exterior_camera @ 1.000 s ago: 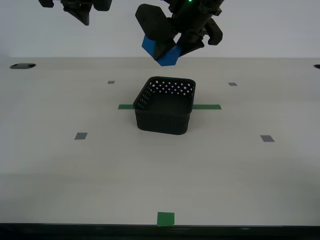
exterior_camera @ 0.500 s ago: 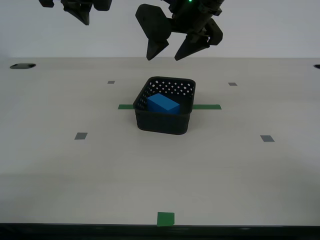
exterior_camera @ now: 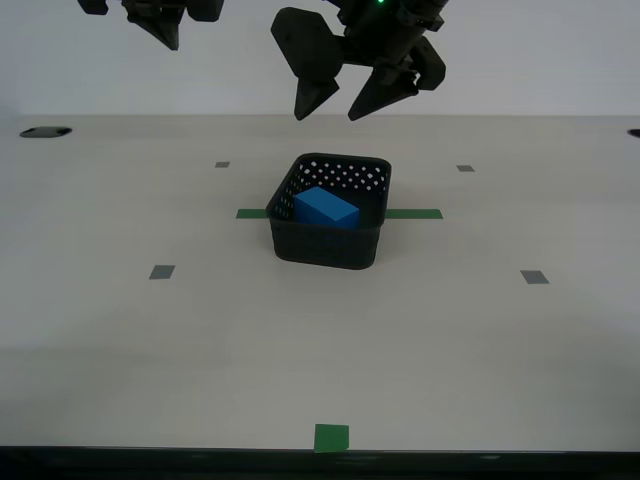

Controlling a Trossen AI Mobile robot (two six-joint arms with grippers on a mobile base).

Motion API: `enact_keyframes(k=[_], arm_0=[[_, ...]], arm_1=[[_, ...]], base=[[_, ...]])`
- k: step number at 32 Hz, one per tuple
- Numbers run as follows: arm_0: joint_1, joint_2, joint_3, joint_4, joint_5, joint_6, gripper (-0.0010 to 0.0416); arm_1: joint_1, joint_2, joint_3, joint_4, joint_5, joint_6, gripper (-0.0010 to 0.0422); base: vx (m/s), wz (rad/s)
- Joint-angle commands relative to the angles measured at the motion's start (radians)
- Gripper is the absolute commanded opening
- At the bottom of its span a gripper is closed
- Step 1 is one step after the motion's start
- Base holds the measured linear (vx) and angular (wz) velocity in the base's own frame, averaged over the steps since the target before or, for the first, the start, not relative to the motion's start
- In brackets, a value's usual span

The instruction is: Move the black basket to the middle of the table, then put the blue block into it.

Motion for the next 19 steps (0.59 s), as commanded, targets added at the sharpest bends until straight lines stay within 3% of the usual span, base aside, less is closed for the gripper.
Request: enact_keyframes(k=[1, 19], arm_0=[[0.000, 0.000, 0.002, 0.002, -0.001, 0.002, 0.0355], [0.000, 0.000, 0.002, 0.002, -0.001, 0.002, 0.0355]], arm_1=[[0.000, 0.000, 0.001, 0.000, 0.000, 0.001, 0.0000], [0.000, 0.000, 0.001, 0.000, 0.000, 0.001, 0.0000]], base=[[0.000, 0.000], [0.000, 0.000]])
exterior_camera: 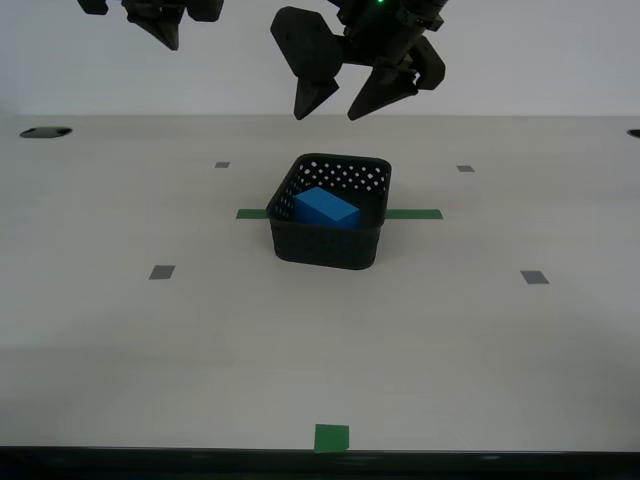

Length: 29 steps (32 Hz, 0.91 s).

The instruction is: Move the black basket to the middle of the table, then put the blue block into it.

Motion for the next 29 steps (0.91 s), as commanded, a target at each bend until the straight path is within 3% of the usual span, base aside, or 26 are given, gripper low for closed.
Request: enact_keyframes(k=[1, 29], arm_0=[[0.000, 0.000, 0.001, 0.001, -0.001, 0.002, 0.0355], [0.000, 0.000, 0.001, 0.001, -0.001, 0.002, 0.0355]], arm_1=[[0.000, 0.000, 0.001, 0.000, 0.000, 0.001, 0.0000], [0.000, 0.000, 0.001, 0.000, 0.000, 0.001, 0.0000]], base=[[0.000, 0.000], [0.000, 0.000]])
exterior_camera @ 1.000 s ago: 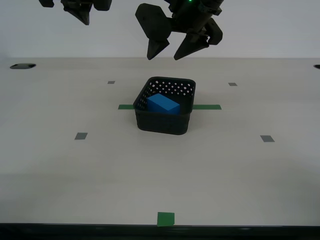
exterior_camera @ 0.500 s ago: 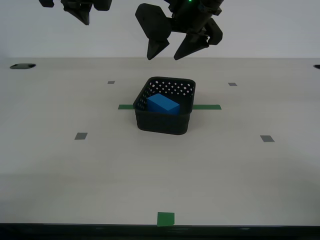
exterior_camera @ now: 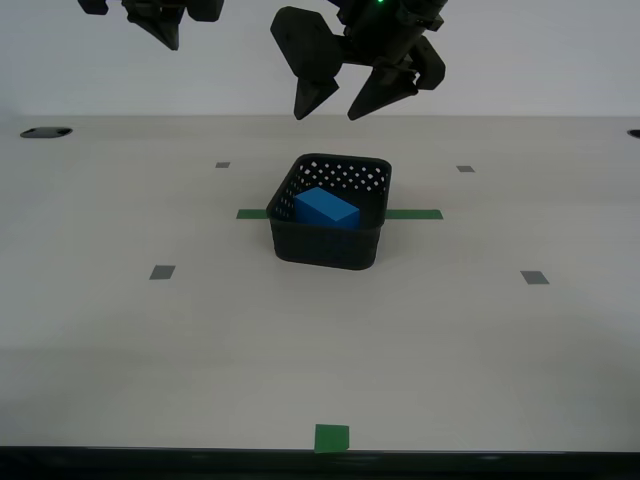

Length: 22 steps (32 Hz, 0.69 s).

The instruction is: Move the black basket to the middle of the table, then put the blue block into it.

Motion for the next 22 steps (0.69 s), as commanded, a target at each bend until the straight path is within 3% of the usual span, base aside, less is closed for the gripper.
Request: enact_keyframes(k=[1, 22], arm_0=[[0.000, 0.000, 0.001, 0.001, -0.001, 0.002, 0.0355], [0.000, 0.000, 0.001, 0.001, -0.001, 0.002, 0.0355]], arm_1=[[0.000, 0.000, 0.001, 0.000, 0.000, 0.000, 0.0000], [0.000, 0.000, 0.001, 0.000, 0.000, 0.000, 0.0000]], base=[[0.000, 0.000], [0.000, 0.000]])
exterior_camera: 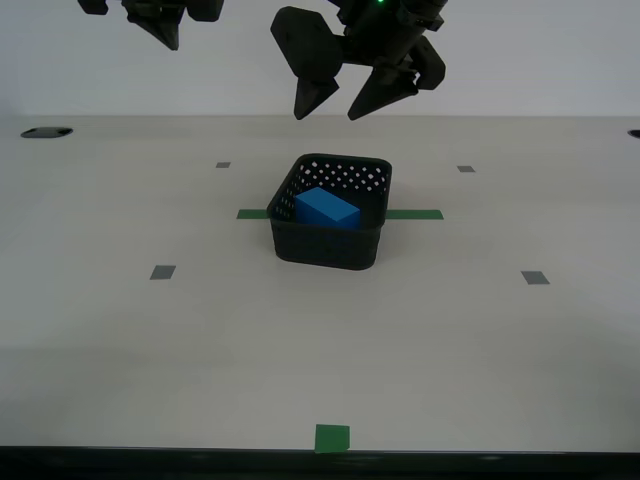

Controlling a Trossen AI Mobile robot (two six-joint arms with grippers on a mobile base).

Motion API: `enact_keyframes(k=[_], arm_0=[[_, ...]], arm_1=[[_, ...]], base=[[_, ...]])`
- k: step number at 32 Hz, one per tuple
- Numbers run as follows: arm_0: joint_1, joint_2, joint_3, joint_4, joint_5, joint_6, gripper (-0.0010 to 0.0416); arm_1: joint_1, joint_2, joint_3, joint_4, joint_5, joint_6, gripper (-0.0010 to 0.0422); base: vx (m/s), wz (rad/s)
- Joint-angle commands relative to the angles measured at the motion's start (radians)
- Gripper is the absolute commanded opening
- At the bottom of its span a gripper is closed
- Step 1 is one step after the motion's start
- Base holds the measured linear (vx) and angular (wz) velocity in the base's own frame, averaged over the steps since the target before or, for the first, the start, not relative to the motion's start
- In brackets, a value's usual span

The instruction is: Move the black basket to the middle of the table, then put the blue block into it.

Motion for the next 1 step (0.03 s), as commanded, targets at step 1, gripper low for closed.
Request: enact_keyframes(k=[1], arm_0=[[0.000, 0.000, 0.001, 0.001, -0.001, 0.002, 0.0355]], arm_1=[[0.000, 0.000, 0.001, 0.000, 0.000, 0.001, 0.0000]], base=[[0.000, 0.000]])
